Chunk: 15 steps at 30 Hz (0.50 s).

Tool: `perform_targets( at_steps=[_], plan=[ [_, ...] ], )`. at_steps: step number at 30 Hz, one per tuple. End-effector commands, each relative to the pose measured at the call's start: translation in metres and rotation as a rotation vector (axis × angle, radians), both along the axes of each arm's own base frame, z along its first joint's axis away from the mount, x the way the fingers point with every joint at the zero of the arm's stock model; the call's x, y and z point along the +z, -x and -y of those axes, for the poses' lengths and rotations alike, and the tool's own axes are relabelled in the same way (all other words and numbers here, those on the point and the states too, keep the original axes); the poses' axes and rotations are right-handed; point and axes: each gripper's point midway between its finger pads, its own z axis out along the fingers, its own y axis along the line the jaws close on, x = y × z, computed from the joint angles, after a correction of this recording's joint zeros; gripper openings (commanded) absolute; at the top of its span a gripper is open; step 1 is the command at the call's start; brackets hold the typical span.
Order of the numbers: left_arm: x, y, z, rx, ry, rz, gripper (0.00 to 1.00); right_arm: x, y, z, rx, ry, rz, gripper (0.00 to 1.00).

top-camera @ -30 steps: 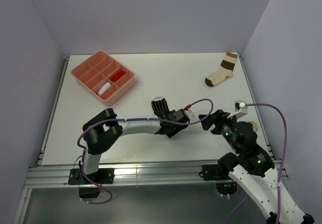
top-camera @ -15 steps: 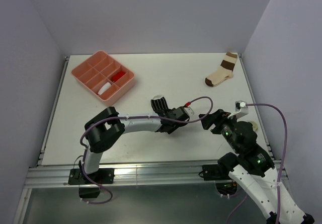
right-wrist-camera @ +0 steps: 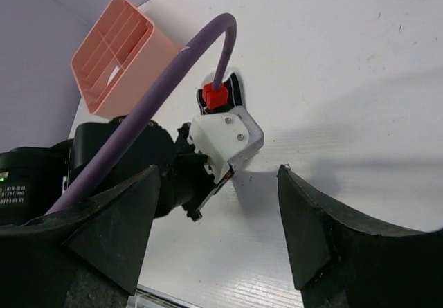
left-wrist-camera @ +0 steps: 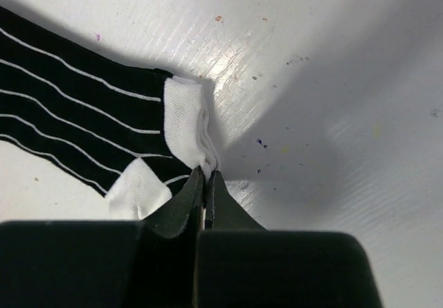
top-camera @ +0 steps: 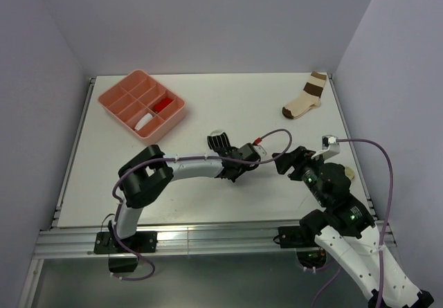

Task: Roll the socks
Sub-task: Roll the sock at the center of the board.

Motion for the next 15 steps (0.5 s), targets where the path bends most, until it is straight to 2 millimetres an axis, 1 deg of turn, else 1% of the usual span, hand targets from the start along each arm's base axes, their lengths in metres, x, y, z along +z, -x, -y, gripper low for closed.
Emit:
perform_targets(
  at_steps=[1, 2, 5, 6, 7, 8, 9, 10, 11, 12, 13, 14, 15],
  plan=[
    [-0.014, 0.011, -0.004, 0.023, 0.02, -0.157, 0.0, 0.021, -0.009, 0.0, -0.019, -0.034, 0.075, 0.76],
    [-0.006, 0.01, 0.003, 0.038, 0.061, -0.176, 0.0, 0.022, -0.009, 0.001, -0.028, -0.037, 0.081, 0.76],
    [0.012, 0.008, 0.009, 0.059, 0.146, -0.255, 0.0, 0.023, -0.01, 0.006, -0.055, -0.038, 0.085, 0.76],
    [0.021, 0.007, 0.015, 0.068, 0.197, -0.295, 0.0, 0.023, -0.01, 0.007, -0.06, -0.042, 0.087, 0.76],
    [0.024, 0.006, 0.012, 0.083, 0.199, -0.316, 0.0, 0.023, -0.01, 0.007, -0.06, -0.042, 0.087, 0.76],
    [0.03, 0.007, 0.018, 0.09, 0.236, -0.35, 0.0, 0.022, -0.01, 0.006, -0.061, -0.047, 0.084, 0.76],
    [0.033, 0.003, 0.016, 0.108, 0.255, -0.372, 0.0, 0.021, -0.011, 0.006, -0.062, -0.048, 0.08, 0.76],
    [0.036, 0.009, 0.019, 0.099, 0.282, -0.426, 0.0, 0.02, -0.011, 0.005, -0.059, -0.05, 0.078, 0.75],
    [0.04, 0.01, 0.022, 0.11, 0.313, -0.457, 0.0, 0.019, -0.012, 0.004, -0.056, -0.051, 0.076, 0.75],
    [0.044, 0.005, 0.02, 0.125, 0.341, -0.482, 0.0, 0.018, -0.012, 0.003, -0.049, -0.05, 0.073, 0.75],
    [0.048, 0.009, 0.025, 0.112, 0.384, -0.538, 0.0, 0.015, -0.013, 0.001, -0.046, -0.048, 0.067, 0.75],
    [0.053, 0.009, 0.027, 0.132, 0.413, -0.564, 0.0, 0.015, -0.013, 0.0, -0.04, -0.052, 0.066, 0.75],
    [0.056, 0.003, 0.026, 0.148, 0.442, -0.585, 0.0, 0.014, -0.014, -0.002, -0.036, -0.05, 0.061, 0.75]
  ],
)
